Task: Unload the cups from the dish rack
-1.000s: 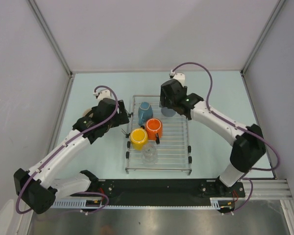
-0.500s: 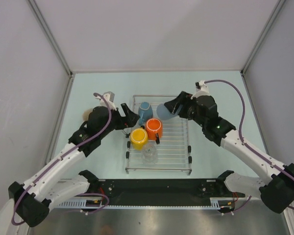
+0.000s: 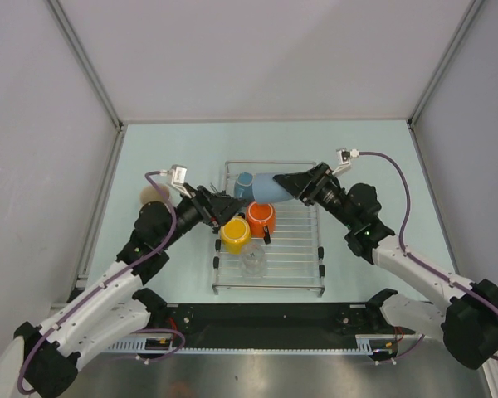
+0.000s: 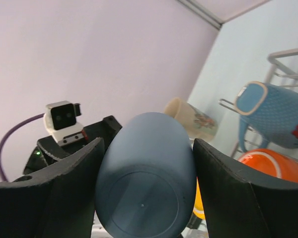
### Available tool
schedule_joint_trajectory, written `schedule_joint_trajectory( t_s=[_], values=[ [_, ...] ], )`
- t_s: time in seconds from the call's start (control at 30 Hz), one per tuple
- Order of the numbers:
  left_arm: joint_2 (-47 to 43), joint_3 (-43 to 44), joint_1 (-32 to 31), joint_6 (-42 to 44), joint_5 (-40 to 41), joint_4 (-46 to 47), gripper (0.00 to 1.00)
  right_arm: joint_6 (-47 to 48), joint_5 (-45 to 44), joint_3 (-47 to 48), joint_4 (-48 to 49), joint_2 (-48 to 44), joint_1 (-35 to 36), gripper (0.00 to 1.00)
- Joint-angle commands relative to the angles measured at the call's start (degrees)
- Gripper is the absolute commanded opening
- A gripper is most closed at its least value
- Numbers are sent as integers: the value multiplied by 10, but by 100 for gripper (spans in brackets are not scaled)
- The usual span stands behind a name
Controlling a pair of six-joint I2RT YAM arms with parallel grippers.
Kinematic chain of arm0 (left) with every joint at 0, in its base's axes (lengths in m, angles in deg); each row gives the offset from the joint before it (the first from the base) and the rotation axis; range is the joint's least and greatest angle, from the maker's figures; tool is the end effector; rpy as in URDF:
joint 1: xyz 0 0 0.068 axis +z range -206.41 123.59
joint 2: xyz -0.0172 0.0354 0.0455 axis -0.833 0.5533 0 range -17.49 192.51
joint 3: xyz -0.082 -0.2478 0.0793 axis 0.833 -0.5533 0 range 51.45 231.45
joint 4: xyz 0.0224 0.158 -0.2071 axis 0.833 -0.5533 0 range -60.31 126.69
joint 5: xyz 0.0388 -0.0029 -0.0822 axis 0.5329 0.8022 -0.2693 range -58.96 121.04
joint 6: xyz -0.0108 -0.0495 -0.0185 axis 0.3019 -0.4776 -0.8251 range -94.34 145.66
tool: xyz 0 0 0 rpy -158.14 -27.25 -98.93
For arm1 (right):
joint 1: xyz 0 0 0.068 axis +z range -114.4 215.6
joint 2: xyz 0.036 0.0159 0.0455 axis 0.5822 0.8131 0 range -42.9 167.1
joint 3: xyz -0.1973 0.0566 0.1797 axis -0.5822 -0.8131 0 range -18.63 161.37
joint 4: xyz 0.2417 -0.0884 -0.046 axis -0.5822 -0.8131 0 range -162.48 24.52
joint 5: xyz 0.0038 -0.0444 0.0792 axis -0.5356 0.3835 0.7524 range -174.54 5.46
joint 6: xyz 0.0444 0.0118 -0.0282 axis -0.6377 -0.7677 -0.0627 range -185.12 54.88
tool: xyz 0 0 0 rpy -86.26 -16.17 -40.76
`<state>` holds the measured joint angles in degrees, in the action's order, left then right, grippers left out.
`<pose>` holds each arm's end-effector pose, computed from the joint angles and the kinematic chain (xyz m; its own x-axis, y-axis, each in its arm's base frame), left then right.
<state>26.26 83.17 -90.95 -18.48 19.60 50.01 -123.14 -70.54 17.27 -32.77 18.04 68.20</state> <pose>0.1527 -0.1138 0.3061 -0.4875 -0.4931 -0.7206 0.5290 0.4897 -0.6930 0.2032 0.1401 0.3094 -0.5552 0.6218 -0.5524 -0.4793 0.3036 0.8235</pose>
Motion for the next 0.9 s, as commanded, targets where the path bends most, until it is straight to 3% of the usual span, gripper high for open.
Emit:
schedule_joint_trajectory(
  t_s=[0.0, 0.47, 0.87],
  values=[
    [-16, -12, -4, -28, -47, 112, 94, -56, 30, -7, 137, 13, -1, 0],
    [19, -10, -37, -46, -74, 185, 88, -76, 55, 13, 206, 80, 28, 0],
    [47, -4, -53, -43, -83, 204, 62, -85, 79, 22, 233, 102, 41, 0]
  ],
)
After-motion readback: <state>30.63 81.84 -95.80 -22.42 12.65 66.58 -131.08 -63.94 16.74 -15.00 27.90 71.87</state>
